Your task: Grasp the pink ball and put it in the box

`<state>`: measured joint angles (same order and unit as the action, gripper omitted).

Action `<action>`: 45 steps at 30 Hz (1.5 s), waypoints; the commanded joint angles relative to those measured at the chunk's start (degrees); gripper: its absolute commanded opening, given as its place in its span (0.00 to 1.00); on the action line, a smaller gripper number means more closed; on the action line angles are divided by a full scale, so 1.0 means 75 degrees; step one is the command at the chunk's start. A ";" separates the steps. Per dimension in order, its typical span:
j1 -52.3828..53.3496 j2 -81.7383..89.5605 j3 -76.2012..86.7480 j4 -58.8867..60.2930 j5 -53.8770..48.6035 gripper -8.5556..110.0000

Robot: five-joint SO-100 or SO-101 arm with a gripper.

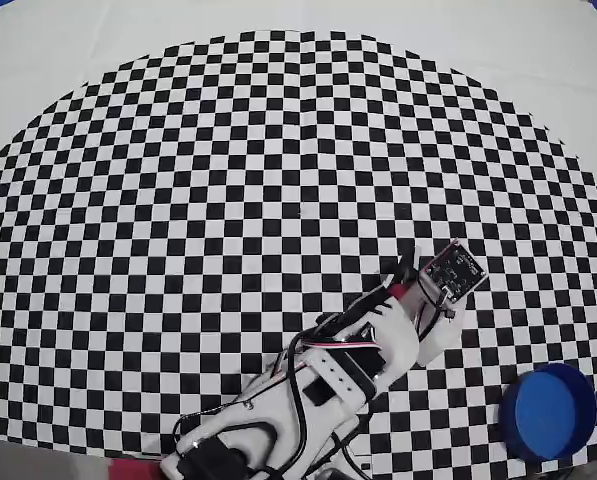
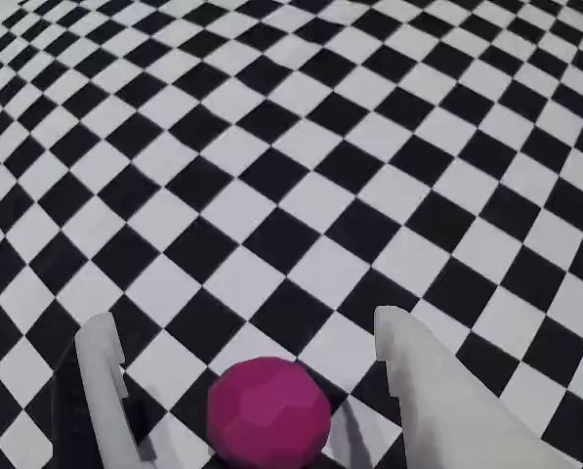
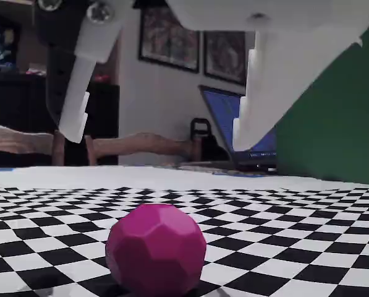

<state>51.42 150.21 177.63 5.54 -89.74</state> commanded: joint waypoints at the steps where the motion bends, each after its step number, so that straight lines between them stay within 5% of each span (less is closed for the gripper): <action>1: 0.0035 -0.0199 0.0070 -0.0129 0.0082 0.33; 45: 0.0023 -0.1957 0.0012 -0.0867 0.0176 0.33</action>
<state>51.42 136.05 177.45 0.18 -88.68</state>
